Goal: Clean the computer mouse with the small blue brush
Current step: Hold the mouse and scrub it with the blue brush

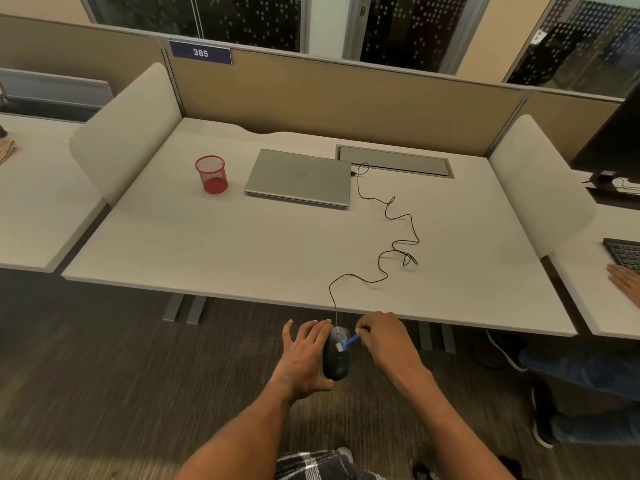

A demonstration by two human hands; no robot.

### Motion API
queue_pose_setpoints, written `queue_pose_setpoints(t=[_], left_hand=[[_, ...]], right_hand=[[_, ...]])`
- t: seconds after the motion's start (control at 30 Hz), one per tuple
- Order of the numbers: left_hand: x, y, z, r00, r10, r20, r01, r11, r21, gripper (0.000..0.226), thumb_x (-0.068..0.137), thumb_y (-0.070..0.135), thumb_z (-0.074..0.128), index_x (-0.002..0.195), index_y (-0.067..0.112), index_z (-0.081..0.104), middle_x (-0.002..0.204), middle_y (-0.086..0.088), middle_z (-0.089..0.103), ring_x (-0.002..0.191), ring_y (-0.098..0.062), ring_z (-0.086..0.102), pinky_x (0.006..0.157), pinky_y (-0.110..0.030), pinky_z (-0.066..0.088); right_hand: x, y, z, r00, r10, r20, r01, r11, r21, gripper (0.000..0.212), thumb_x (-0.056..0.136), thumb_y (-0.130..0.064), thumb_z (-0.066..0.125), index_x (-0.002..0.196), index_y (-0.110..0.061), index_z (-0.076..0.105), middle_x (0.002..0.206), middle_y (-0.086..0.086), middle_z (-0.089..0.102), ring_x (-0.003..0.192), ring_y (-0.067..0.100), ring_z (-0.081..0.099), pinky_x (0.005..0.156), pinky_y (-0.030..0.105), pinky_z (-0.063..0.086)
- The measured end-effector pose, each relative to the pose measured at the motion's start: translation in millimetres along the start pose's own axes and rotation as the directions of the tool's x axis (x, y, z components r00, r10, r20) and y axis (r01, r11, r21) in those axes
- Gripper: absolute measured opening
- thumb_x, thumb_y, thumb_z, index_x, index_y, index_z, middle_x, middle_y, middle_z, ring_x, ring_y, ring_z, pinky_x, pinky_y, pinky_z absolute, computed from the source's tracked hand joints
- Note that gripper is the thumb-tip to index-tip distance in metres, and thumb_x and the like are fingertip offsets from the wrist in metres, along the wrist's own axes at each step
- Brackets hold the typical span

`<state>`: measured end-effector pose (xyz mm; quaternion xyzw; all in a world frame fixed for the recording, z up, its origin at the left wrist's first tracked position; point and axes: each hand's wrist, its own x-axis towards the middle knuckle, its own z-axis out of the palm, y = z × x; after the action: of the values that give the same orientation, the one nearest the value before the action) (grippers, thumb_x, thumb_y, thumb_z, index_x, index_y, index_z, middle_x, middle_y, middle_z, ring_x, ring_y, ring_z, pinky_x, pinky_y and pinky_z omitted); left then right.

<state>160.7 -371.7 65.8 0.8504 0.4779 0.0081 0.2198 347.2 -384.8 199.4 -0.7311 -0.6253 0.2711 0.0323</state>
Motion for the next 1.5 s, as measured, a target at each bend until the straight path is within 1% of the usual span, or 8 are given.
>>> queue_pose_setpoints(t=[0.37, 0.53, 0.67, 0.8, 0.93, 1.27, 1.4, 1.5], left_hand=[[0.5, -1.8, -1.4, 0.998, -0.063, -0.031, 0.061, 0.994, -0.090, 0.119, 0.067, 0.075, 0.070, 0.160, 0.030, 0.011, 0.166, 0.006, 0.023, 0.156, -0.019, 0.013, 0.124, -0.065, -0.009], [1.2, -2.1, -2.6, 0.997, -0.071, -0.034, 0.067, 0.992, -0.111, 0.121, 0.065, 0.076, 0.071, 0.160, 0.031, 0.010, 0.166, 0.006, 0.023, 0.156, -0.019, 0.013, 0.124, -0.065, -0.010], [1.4, -3.0, -2.1, 0.997, -0.076, -0.028, 0.073, 0.993, -0.092, 0.121, 0.067, 0.075, 0.070, 0.161, 0.029, 0.009, 0.167, 0.006, 0.021, 0.157, -0.019, 0.011, 0.124, -0.066, -0.009], [1.9, -3.1, -3.2, 0.997, -0.059, -0.043, 0.054, 0.993, -0.109, 0.121, 0.065, 0.078, 0.069, 0.160, 0.031, 0.011, 0.166, 0.007, 0.024, 0.156, -0.019, 0.013, 0.124, -0.065, -0.011], [3.6, -3.2, -4.1, 0.998, -0.060, -0.032, 0.057, 0.994, -0.096, 0.123, 0.066, 0.077, 0.070, 0.161, 0.030, 0.009, 0.168, 0.006, 0.021, 0.157, -0.019, 0.010, 0.124, -0.065, -0.011], [5.0, -3.1, -5.6, 0.998, -0.053, -0.026, 0.051, 0.996, -0.068, 0.123, 0.065, 0.076, 0.071, 0.161, 0.030, 0.010, 0.167, 0.006, 0.023, 0.157, -0.020, 0.012, 0.124, -0.065, -0.011], [5.9, -3.1, -5.8, 0.999, -0.048, -0.021, 0.046, 0.997, -0.068, 0.123, 0.066, 0.075, 0.071, 0.161, 0.030, 0.009, 0.167, 0.005, 0.021, 0.157, -0.020, 0.010, 0.124, -0.065, -0.013], [7.2, -1.5, -6.4, 0.999, -0.040, -0.027, 0.038, 0.997, -0.071, 0.123, 0.064, 0.075, 0.070, 0.161, 0.030, 0.010, 0.166, 0.005, 0.023, 0.156, -0.020, 0.012, 0.124, -0.064, -0.013]], right_hand=[[-10.1, 5.2, 8.5, 0.998, 0.025, -0.050, -0.015, 0.982, 0.190, 0.009, 0.091, -0.022, 0.076, 0.093, -0.029, 0.071, 0.093, -0.010, 0.068, 0.084, 0.002, 0.063, 0.074, 0.013, 0.048], [-17.1, 8.1, 17.7, 0.959, 0.047, -0.281, -0.025, 0.996, 0.083, 0.006, 0.096, -0.028, 0.071, 0.093, -0.023, 0.070, 0.081, -0.007, 0.066, 0.074, 0.007, 0.063, 0.075, 0.024, 0.057], [-15.1, 2.1, 19.0, 0.993, 0.014, -0.114, 0.009, 0.980, 0.199, 0.005, 0.092, -0.025, 0.077, 0.089, -0.029, 0.075, 0.079, -0.013, 0.070, 0.073, 0.001, 0.067, 0.068, 0.014, 0.053], [-10.6, 3.9, 17.5, 0.960, 0.074, -0.268, -0.039, 0.990, 0.132, 0.006, 0.096, -0.027, 0.071, 0.092, -0.023, 0.073, 0.079, -0.008, 0.068, 0.072, 0.005, 0.064, 0.074, 0.019, 0.056], [-6.7, 1.2, 18.1, 0.985, 0.051, -0.164, -0.016, 0.977, 0.212, 0.011, 0.093, -0.027, 0.075, 0.085, -0.031, 0.069, 0.078, -0.014, 0.064, 0.074, 0.000, 0.063, 0.067, 0.011, 0.048], [8.6, 5.8, 8.7, 0.959, 0.076, -0.272, -0.017, 0.977, 0.212, 0.006, 0.093, -0.024, 0.076, 0.087, -0.022, 0.075, 0.080, -0.007, 0.070, 0.073, 0.004, 0.065, 0.068, 0.015, 0.052], [15.2, 4.5, 7.2, 0.982, 0.047, -0.181, 0.002, 0.966, 0.259, 0.006, 0.091, -0.022, 0.078, 0.086, -0.024, 0.076, 0.081, -0.010, 0.072, 0.074, 0.003, 0.066, 0.066, 0.010, 0.046], [19.5, 4.7, 4.1, 0.960, 0.074, -0.271, -0.017, 0.978, 0.209, 0.005, 0.093, -0.022, 0.076, 0.090, -0.019, 0.076, 0.084, -0.004, 0.072, 0.074, 0.006, 0.064, 0.070, 0.015, 0.049]])
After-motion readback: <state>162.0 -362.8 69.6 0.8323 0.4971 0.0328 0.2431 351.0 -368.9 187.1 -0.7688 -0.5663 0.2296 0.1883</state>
